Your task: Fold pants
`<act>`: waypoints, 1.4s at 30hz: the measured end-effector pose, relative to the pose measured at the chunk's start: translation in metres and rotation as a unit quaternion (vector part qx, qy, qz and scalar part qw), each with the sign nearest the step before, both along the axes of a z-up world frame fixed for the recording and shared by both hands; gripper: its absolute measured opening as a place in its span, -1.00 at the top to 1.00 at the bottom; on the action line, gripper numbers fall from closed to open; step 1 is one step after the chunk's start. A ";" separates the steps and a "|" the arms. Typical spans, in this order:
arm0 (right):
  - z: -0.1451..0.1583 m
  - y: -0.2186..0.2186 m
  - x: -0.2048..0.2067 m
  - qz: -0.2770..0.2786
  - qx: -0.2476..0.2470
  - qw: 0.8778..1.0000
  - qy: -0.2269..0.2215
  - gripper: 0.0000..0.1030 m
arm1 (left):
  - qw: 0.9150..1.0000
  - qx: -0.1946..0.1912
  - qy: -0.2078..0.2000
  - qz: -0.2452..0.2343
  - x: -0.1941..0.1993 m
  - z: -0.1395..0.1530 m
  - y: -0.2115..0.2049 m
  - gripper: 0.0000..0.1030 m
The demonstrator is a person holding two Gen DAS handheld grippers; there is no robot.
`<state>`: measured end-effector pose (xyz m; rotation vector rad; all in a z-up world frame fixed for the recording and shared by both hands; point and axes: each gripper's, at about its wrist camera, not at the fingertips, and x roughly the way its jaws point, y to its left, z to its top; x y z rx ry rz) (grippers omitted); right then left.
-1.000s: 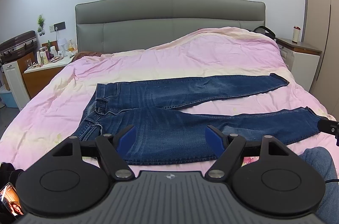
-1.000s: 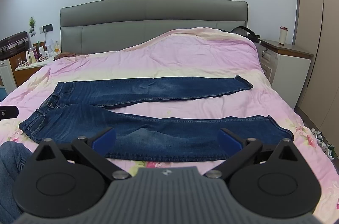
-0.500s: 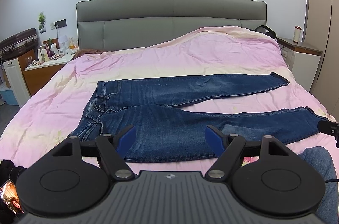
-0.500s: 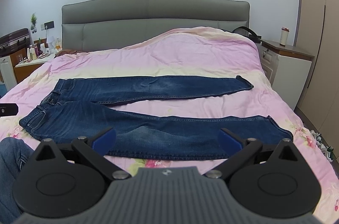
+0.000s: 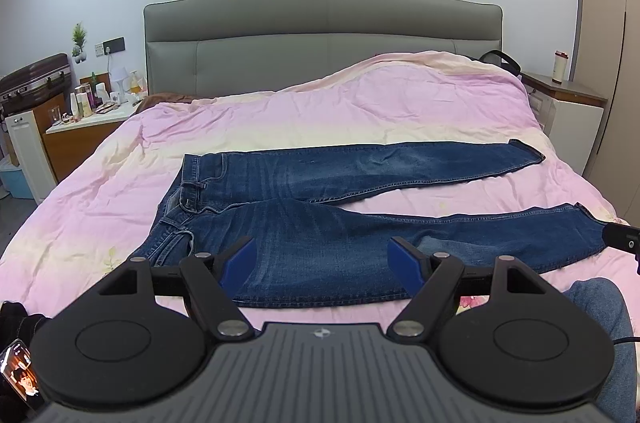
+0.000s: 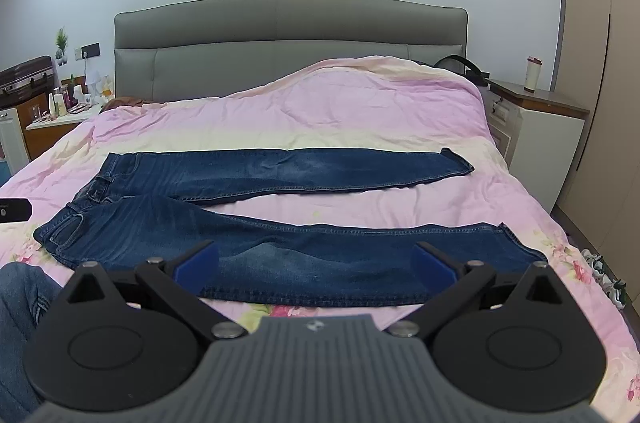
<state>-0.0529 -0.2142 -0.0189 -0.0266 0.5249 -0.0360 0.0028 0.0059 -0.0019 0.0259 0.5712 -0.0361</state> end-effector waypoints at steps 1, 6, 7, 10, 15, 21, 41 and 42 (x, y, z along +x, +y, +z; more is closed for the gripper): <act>0.001 0.000 -0.001 0.000 -0.001 1.000 -0.001 -0.90 | 1.000 -0.001 0.000 0.000 0.000 0.000 0.001 -0.70; 0.002 0.000 -0.002 0.000 -0.001 1.000 -0.002 -0.90 | 1.000 0.000 -0.003 0.001 -0.004 0.000 -0.001 -0.70; 0.002 0.000 -0.002 0.001 -0.002 1.000 -0.003 -0.90 | 1.000 0.000 -0.003 0.001 -0.004 0.000 -0.001 -0.70; 0.004 0.001 -0.004 0.003 -0.004 1.000 -0.005 -0.91 | 1.000 -0.002 -0.004 0.001 -0.004 0.001 -0.002 -0.70; 0.005 0.002 -0.005 0.003 -0.004 1.000 -0.005 -0.91 | 1.000 -0.002 -0.007 0.000 -0.006 0.002 -0.002 -0.70; 0.006 0.002 -0.006 0.004 -0.005 1.000 -0.007 -0.91 | 1.000 -0.005 -0.008 0.001 -0.006 0.002 -0.001 -0.70; 0.004 -0.001 -0.001 0.001 0.003 1.000 -0.001 -0.91 | 1.000 -0.012 0.005 -0.008 -0.002 0.000 0.006 -0.69; 0.003 -0.002 -0.001 0.000 0.004 1.000 0.000 -0.90 | 1.000 -0.012 0.008 -0.012 -0.001 0.000 0.007 -0.68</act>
